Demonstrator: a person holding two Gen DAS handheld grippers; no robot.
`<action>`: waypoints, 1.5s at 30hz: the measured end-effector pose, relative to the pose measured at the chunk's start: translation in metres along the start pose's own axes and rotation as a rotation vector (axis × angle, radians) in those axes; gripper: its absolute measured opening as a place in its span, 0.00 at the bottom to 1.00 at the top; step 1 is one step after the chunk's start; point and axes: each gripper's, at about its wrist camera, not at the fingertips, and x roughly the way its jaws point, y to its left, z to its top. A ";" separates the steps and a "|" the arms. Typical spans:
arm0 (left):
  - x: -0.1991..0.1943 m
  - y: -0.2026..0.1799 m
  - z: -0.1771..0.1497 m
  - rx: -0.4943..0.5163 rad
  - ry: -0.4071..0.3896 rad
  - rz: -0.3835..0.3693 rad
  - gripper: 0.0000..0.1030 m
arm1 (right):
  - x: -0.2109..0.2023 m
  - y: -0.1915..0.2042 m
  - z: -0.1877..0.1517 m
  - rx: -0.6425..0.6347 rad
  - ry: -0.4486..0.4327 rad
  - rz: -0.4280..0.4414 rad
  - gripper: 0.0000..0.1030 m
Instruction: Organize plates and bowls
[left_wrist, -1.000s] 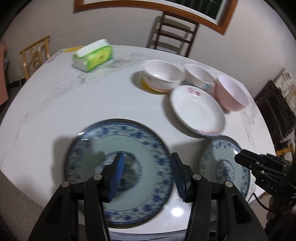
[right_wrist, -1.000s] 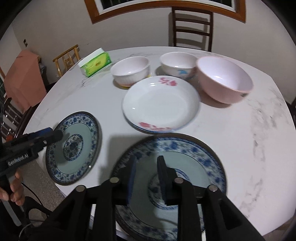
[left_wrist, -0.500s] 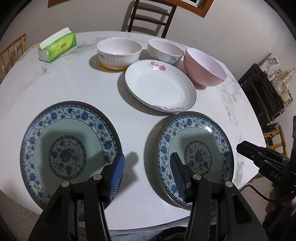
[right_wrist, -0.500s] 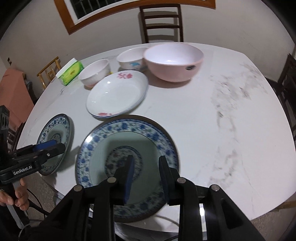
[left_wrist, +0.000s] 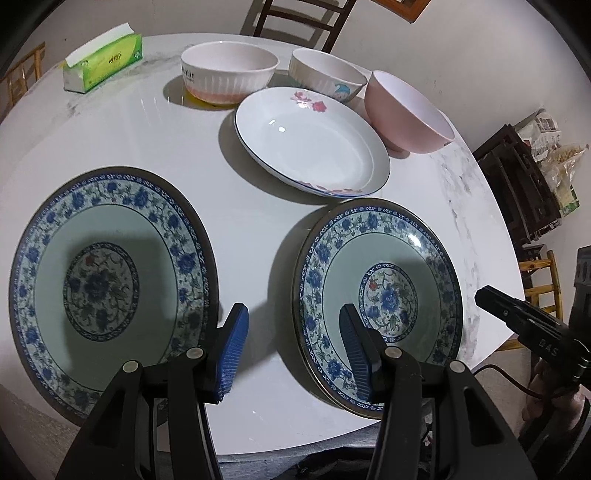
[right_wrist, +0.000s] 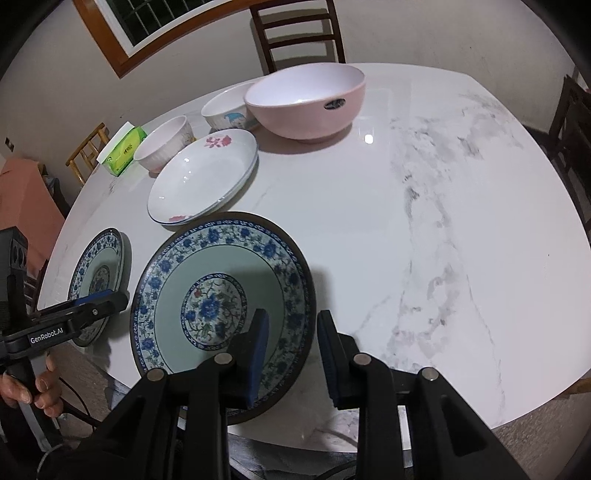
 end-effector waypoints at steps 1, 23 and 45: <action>0.001 0.000 0.000 -0.001 0.005 -0.002 0.46 | 0.001 -0.001 0.000 0.005 0.005 0.005 0.27; 0.022 0.001 0.001 -0.014 0.046 -0.080 0.46 | 0.026 -0.023 0.000 0.032 0.053 0.098 0.27; 0.038 -0.004 0.004 0.003 0.080 -0.109 0.33 | 0.039 -0.033 0.000 0.046 0.060 0.157 0.27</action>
